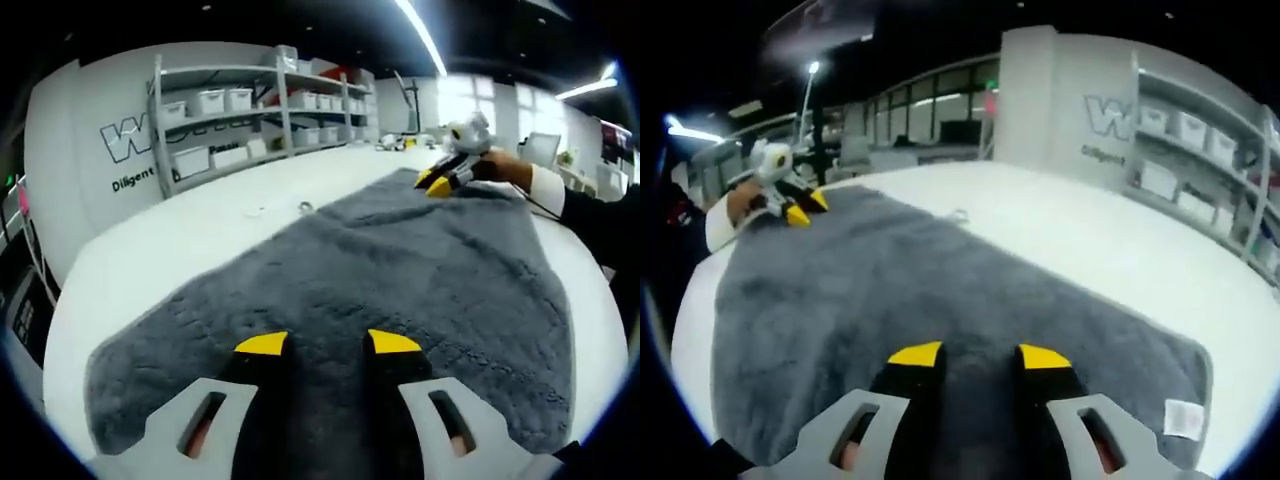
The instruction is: Open the folded towel by lifting each exposed corner and separating the folded layers until the towel lies flat within the target outline without major curled edges
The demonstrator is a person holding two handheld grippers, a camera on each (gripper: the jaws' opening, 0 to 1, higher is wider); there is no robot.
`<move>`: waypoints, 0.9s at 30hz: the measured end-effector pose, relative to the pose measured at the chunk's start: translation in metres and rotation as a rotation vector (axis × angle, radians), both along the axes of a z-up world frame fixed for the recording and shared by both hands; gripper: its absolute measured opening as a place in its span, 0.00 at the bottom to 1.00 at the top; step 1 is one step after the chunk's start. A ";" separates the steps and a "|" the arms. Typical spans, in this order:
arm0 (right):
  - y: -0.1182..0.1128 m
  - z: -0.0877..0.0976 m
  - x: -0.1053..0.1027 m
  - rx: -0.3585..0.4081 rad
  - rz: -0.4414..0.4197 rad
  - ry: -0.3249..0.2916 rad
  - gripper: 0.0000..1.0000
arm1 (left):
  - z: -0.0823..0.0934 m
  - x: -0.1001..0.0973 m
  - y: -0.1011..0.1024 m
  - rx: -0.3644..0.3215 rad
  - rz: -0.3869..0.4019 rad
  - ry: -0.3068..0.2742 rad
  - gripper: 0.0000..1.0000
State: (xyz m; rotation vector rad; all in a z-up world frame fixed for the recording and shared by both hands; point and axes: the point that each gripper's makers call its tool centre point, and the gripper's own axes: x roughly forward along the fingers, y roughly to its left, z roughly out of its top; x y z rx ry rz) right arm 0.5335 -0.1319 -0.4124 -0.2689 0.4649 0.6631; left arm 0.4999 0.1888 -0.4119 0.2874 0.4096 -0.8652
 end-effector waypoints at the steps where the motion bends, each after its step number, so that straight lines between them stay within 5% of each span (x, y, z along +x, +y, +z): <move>1: -0.001 0.001 0.000 -0.003 0.000 -0.009 0.27 | 0.001 0.000 -0.001 -0.009 0.001 0.003 0.30; 13: -0.019 0.018 0.000 0.048 -0.035 -0.049 0.23 | 0.016 0.004 -0.012 -0.139 0.002 0.027 0.36; 27: -0.105 0.031 0.034 0.194 -0.345 -0.143 0.21 | 0.025 -0.012 -0.039 -0.112 -0.124 -0.032 0.33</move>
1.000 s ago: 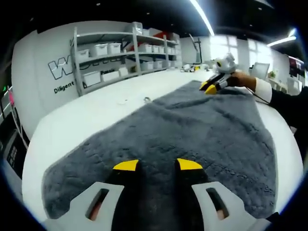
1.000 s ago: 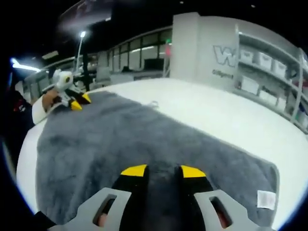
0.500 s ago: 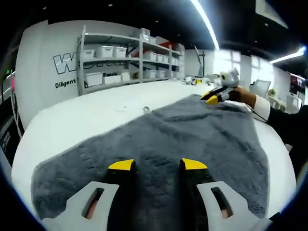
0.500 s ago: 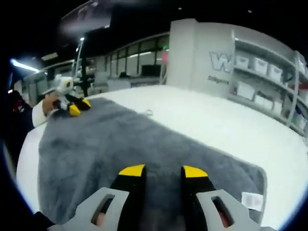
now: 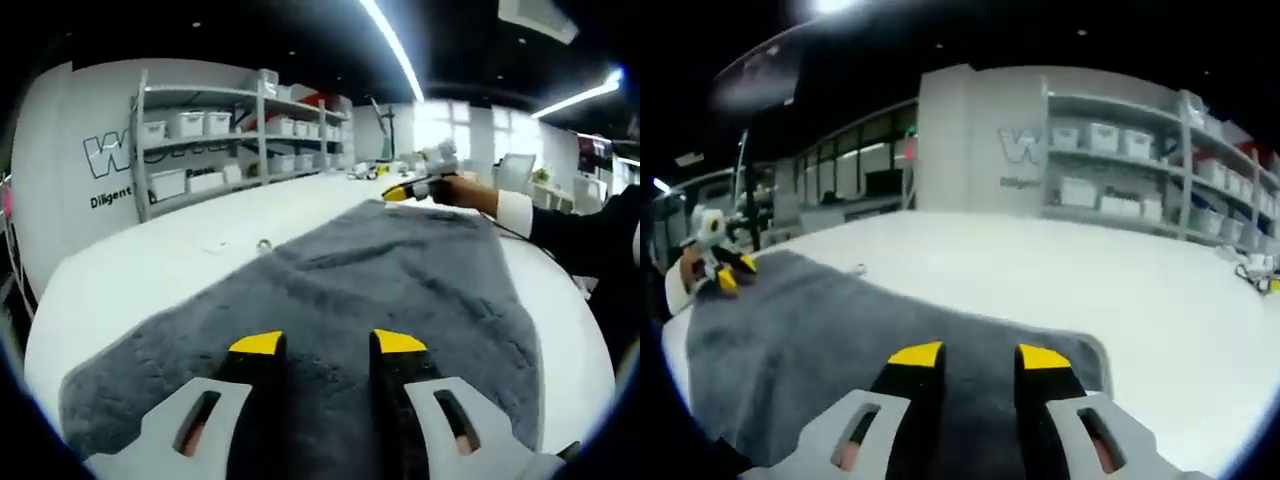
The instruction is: Open the folded towel by lifting each exposed corner and separating the folded layers until the towel lies flat within the target outline without major curled edges
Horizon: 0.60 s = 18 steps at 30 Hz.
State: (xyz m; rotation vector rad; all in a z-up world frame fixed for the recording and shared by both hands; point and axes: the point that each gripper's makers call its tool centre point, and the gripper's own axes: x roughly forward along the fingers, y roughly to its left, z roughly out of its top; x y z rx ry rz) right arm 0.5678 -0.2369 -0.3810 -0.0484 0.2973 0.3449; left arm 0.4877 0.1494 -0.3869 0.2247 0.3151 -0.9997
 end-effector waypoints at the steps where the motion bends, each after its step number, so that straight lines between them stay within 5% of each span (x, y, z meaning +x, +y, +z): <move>1: -0.004 -0.004 0.002 -0.002 -0.010 0.008 0.20 | 0.000 0.000 -0.001 0.001 -0.004 -0.002 0.33; 6: -0.026 -0.033 0.008 -0.189 -0.054 0.068 0.19 | -0.003 -0.002 -0.003 0.016 -0.017 0.010 0.32; 10: -0.029 -0.032 0.012 -0.062 -0.065 0.069 0.19 | -0.003 -0.002 -0.004 0.006 -0.023 0.021 0.30; 18: -0.037 -0.031 0.018 -0.065 -0.066 0.024 0.17 | -0.011 -0.002 -0.006 0.029 -0.042 0.037 0.30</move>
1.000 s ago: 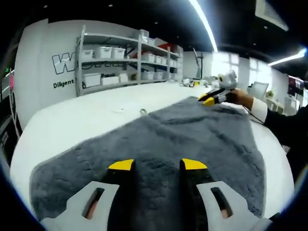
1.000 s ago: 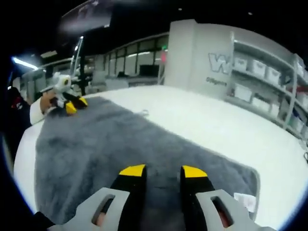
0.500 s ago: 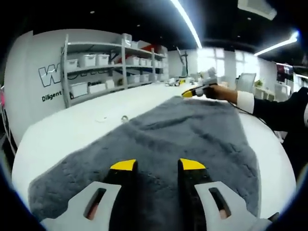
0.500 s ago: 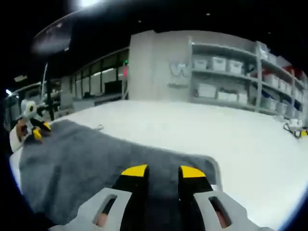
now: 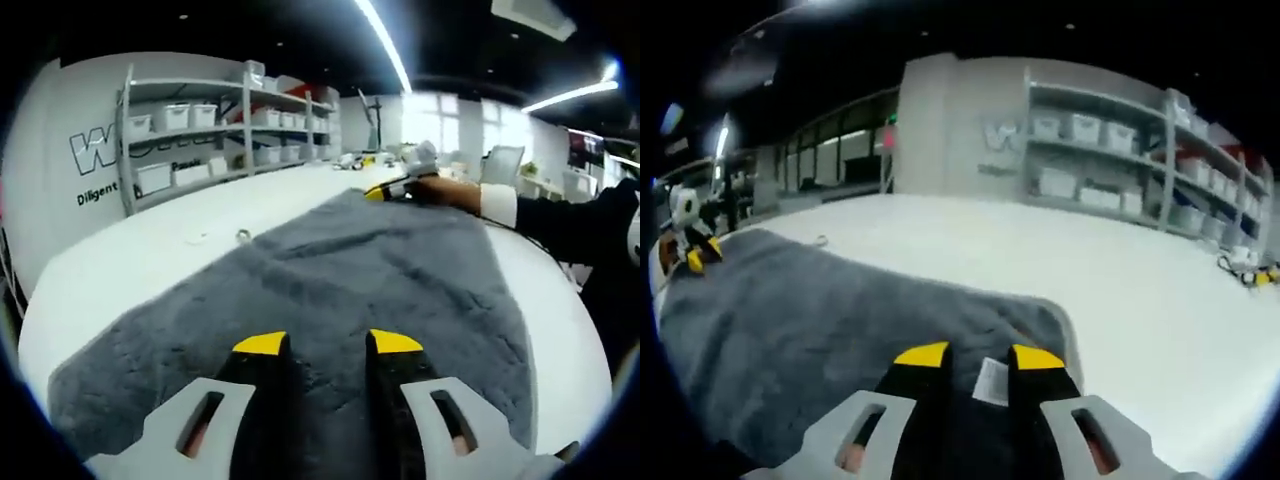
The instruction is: Open the folded towel by lifting each exposed corner and separating the folded layers until the towel lies flat within the target outline without major curled edges
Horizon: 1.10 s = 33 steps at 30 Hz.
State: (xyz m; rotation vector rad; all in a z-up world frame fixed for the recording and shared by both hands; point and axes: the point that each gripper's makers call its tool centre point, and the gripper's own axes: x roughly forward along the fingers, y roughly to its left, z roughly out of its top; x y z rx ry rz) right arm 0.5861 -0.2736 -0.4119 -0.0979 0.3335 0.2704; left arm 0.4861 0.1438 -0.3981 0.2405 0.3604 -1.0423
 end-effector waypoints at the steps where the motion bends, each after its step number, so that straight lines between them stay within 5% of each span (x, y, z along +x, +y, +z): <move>1: -0.002 0.001 0.002 0.002 0.000 0.001 0.17 | -0.001 0.001 0.001 0.002 0.003 0.002 0.30; 10: -0.008 0.010 0.002 -0.030 0.001 -0.038 0.13 | 0.009 0.019 0.017 -0.025 0.077 -0.008 0.31; 13: -0.005 0.021 0.000 0.067 0.015 -0.062 0.13 | 0.017 0.017 0.016 -0.067 0.108 -0.018 0.33; 19: -0.003 0.028 -0.006 -0.079 0.044 -0.084 0.16 | 0.021 0.015 0.012 -0.139 0.138 0.041 0.49; 24: 0.015 0.044 -0.016 -0.029 0.094 -0.122 0.21 | 0.019 0.014 0.008 -0.133 0.165 0.042 0.53; 30: 0.042 0.061 -0.036 0.118 0.188 -0.123 0.45 | 0.032 0.021 0.010 -0.209 0.266 0.072 0.73; 33: 0.059 0.064 -0.046 0.181 0.264 -0.113 0.71 | 0.032 0.024 0.017 -0.238 0.339 0.151 0.89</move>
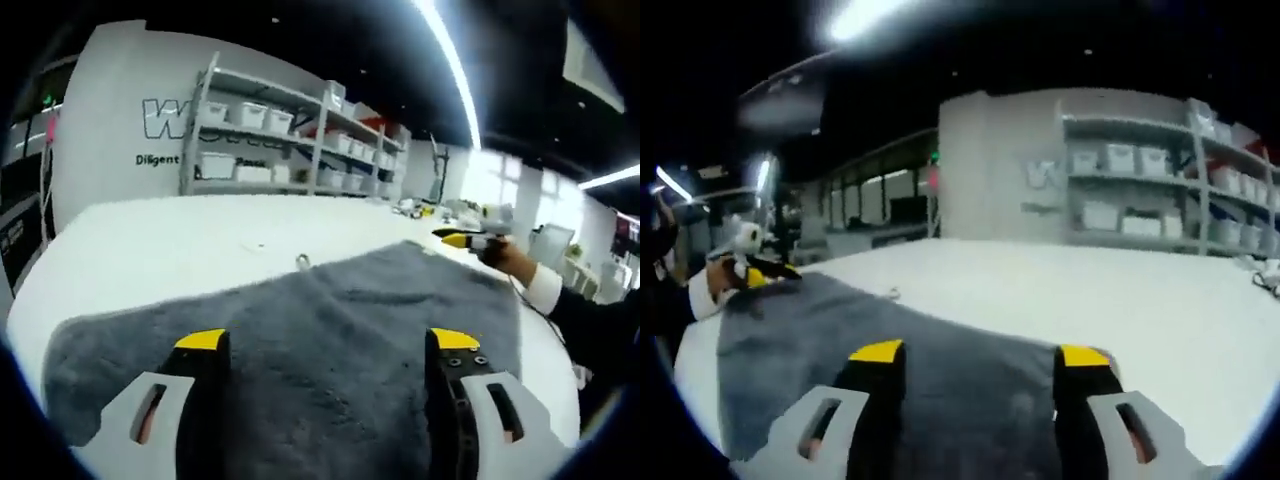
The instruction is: Open the folded towel by lifting each exposed corner and separating the folded layers until the towel lies flat within the target outline without major curled edges
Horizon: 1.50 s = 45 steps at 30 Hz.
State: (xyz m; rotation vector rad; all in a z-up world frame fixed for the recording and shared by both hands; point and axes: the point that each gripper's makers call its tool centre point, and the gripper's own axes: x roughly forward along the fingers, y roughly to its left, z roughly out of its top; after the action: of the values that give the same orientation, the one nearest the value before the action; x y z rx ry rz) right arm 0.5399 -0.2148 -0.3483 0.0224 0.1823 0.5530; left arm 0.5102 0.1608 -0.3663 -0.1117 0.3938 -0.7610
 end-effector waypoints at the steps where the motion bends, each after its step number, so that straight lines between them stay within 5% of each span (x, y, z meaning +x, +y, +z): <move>1: 0.003 -0.001 -0.003 -0.006 0.018 0.008 0.77 | -0.005 -0.004 0.000 0.000 0.004 0.045 0.96; 4: 0.012 -0.010 -0.011 -0.057 0.038 0.063 0.99 | 0.000 -0.002 0.007 0.010 0.014 -0.008 0.89; 10: 0.022 0.012 -0.023 -0.110 0.071 0.009 1.00 | 0.020 -0.013 0.010 -0.017 0.035 -0.065 0.85; 13: 0.032 0.004 -0.045 -0.150 0.114 0.090 1.00 | 0.043 -0.034 0.008 -0.043 -0.013 -0.123 0.85; 17: 0.036 0.012 -0.066 -0.096 0.103 0.063 1.00 | 0.067 -0.033 0.020 -0.053 -0.013 -0.138 0.89; 22: 0.024 0.028 -0.081 0.041 0.031 0.049 1.00 | 0.075 -0.047 0.028 -0.037 -0.007 -0.157 0.90; 25: 0.019 0.037 -0.092 0.090 0.022 0.038 1.00 | 0.093 -0.062 0.021 -0.144 -0.046 -0.147 0.90; 27: 0.019 0.042 -0.102 0.104 0.025 0.031 1.00 | 0.097 -0.070 0.019 -0.144 -0.052 -0.153 0.89; 31: 0.025 0.075 -0.124 0.213 0.073 -0.066 1.00 | 0.103 -0.080 0.013 -0.112 -0.052 -0.199 0.89; 36: 0.023 0.081 -0.141 0.080 0.076 -0.079 1.00 | 0.108 -0.098 0.007 -0.102 -0.054 -0.225 0.90; 39: 0.028 0.081 -0.152 0.056 0.093 -0.073 1.00 | 0.110 -0.109 0.010 -0.071 -0.055 -0.253 1.00; 45: 0.036 0.082 -0.166 0.006 0.125 -0.079 1.00 | 0.110 -0.130 0.027 -0.022 -0.021 -0.268 1.00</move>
State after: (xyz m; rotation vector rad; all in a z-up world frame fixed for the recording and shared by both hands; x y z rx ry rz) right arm 0.3744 -0.1792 -0.2659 -0.0053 0.1058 0.6782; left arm 0.3800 0.1875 -0.2566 -0.0248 0.1321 -0.7897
